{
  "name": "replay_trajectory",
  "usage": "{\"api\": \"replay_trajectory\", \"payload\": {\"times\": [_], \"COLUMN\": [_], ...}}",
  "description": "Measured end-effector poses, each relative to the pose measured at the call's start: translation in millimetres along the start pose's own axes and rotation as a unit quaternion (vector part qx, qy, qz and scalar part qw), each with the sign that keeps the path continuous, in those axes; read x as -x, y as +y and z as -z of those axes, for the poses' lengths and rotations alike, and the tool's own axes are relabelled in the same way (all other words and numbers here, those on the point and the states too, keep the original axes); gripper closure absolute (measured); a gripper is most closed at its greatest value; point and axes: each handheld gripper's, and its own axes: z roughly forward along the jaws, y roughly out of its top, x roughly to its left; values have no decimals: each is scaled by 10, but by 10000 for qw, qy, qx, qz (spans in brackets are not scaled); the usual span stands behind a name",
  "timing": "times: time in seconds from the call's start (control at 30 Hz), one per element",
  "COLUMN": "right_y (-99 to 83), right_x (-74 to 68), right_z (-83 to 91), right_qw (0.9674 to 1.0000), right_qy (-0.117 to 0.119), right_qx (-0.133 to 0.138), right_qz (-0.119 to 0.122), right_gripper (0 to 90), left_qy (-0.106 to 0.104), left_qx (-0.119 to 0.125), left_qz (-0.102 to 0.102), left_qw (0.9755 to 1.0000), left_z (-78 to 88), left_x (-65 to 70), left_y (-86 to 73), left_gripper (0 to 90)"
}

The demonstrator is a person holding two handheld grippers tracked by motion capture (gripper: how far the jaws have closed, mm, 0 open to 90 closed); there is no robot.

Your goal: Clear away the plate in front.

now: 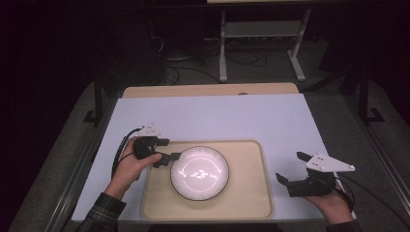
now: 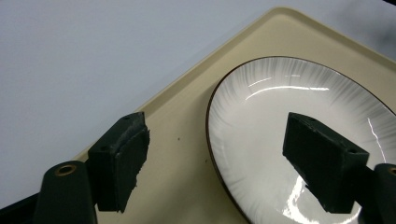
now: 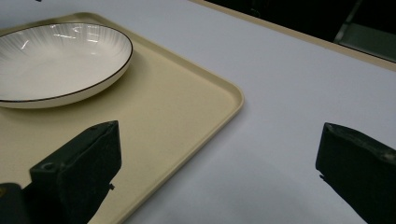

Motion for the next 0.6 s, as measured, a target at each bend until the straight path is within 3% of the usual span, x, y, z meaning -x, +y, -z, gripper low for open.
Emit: {"api": "replay_trajectory", "payload": {"times": [0.27,0.6], "right_y": [7,12], "right_x": [-10,-18], "right_z": [4,4], "right_qw": [10000,10000], "right_qy": [-3,27], "right_qx": [15,28], "right_qz": [7,6], "right_gripper": [0,0], "left_qy": [316,573], "left_qx": [22,99], "left_qz": [45,-17], "left_qw": [9995,9983], "left_z": [250,468], "left_x": [-21,53], "left_y": [-116,-242], "left_gripper": [193,152]}}
